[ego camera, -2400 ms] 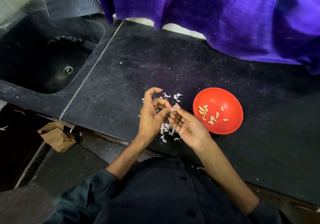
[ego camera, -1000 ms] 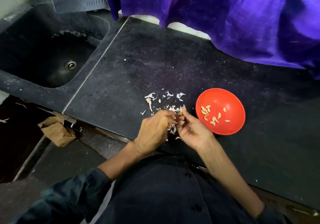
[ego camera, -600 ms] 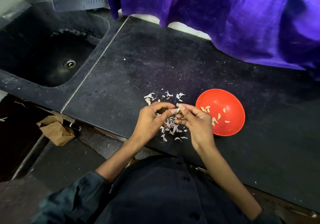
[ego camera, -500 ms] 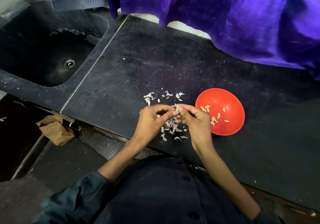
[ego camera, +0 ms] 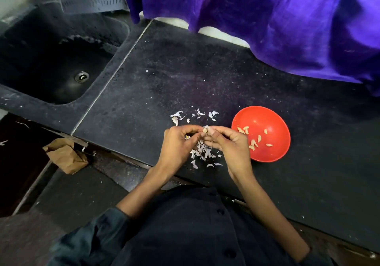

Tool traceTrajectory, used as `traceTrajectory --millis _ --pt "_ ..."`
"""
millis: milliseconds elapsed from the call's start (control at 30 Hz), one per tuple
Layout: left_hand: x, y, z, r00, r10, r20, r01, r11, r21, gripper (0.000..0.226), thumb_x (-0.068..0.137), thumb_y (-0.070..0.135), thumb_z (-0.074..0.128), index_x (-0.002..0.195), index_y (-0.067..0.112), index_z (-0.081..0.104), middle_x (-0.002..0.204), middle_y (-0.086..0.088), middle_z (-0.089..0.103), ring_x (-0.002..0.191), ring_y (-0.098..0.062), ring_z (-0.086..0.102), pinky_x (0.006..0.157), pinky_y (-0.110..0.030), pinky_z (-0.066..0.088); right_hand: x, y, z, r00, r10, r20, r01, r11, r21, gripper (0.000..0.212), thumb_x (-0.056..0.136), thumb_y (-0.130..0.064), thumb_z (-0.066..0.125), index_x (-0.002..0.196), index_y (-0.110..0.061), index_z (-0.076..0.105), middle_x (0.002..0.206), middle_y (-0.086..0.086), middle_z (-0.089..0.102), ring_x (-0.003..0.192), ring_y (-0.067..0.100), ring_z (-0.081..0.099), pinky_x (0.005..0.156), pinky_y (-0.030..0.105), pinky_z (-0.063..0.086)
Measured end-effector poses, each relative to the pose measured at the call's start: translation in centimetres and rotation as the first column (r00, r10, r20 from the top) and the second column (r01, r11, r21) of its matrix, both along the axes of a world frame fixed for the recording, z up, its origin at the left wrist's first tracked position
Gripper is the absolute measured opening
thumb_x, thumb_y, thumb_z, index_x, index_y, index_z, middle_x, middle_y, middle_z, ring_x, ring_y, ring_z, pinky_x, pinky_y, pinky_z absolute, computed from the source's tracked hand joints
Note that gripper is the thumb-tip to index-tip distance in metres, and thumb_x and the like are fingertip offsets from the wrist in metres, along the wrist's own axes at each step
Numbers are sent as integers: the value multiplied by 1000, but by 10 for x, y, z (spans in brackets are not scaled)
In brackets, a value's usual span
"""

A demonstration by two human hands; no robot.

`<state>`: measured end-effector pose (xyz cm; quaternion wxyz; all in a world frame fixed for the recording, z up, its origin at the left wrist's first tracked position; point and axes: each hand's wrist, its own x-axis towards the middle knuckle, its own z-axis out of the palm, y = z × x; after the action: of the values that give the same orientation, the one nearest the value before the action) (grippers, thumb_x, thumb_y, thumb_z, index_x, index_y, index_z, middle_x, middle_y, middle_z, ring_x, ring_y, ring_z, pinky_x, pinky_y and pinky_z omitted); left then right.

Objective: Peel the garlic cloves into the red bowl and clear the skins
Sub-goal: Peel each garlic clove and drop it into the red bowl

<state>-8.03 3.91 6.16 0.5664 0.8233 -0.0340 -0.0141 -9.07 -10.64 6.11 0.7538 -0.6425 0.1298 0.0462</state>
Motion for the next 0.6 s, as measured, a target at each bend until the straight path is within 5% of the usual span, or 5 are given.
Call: traceTrajectory --millis 200,467,600 --pt "0 1 2 999 -15 49 11 996 86 10 85 15 73 94 17 77 81 16 72 74 2 67 71 -18 54 2 -8 -4 991 90 97 -67 975 -210 11 88 -10 68 96 -13 76 84 7 75 76 19 71 74 35 60" --pt "4 8 2 995 -94 -29 95 995 31 11 82 14 76 93 13 78 78 13 73 68 7 66 65 -9 49 4 -19 -6 939 241 244 -119 896 -427 18 87 -5 68 100 -16 74 87 1 71 71 14 71 70 28 60" --pt "6 14 2 987 -140 -77 137 990 -44 9 80 20 78 86 25 77 77 7 75 71 -9 72 68 -22 57 7 -22 -4 900 330 284 -148 845 -514 19 87 -8 69 100 -20 74 86 1 72 71 14 70 69 36 61"
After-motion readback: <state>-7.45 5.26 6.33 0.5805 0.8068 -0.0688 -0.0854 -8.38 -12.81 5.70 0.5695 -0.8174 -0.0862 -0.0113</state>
